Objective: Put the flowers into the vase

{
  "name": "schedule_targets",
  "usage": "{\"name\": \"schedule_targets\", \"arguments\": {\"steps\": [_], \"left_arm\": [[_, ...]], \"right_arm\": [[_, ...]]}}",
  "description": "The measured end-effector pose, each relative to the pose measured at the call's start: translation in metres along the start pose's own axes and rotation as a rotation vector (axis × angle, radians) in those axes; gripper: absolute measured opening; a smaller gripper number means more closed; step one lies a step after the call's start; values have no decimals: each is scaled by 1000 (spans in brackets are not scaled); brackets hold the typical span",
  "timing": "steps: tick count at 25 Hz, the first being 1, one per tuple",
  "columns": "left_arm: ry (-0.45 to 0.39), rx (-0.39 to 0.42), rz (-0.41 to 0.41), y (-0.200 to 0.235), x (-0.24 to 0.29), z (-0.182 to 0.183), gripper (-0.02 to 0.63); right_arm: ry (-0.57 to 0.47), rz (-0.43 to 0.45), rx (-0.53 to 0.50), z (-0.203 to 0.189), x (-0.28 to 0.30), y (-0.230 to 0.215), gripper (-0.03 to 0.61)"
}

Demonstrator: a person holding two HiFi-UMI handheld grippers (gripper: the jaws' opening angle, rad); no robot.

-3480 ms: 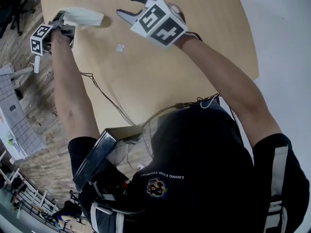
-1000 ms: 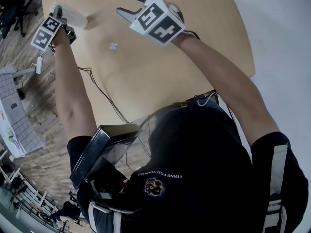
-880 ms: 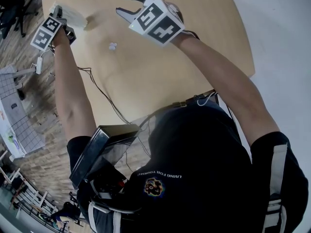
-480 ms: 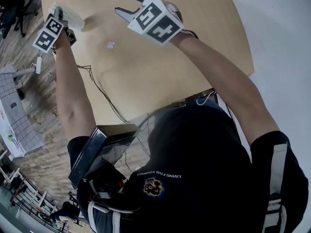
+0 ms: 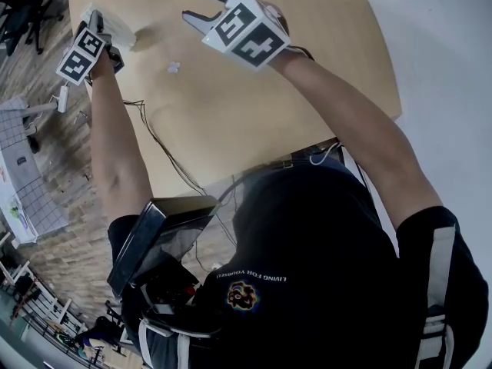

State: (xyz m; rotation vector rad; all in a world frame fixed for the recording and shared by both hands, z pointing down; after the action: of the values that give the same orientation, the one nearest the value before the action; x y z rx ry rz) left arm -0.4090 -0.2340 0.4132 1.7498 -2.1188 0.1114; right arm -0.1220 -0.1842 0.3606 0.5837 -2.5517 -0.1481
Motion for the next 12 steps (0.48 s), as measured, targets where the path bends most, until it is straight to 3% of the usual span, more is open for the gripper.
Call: {"name": "schedule_targets", "arguments": {"steps": [12], "left_arm": [[-31, 34, -1, -7, -9, -1, 181]], "right_arm": [[-12, -15, -18, 5, -13, -5, 163]]}}
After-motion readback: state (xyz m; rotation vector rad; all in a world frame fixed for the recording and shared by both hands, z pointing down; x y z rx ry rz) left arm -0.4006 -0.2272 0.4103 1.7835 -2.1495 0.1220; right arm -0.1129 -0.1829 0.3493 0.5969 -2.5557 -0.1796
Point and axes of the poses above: the fingertips, and each gripper's own axes: x forward along the fingers, y to its left, z out of its top, the point moved 2 cm from there along -x, backward along the fingers, and after that the axes turned 1 degree about -z, right-handed, at the moved point
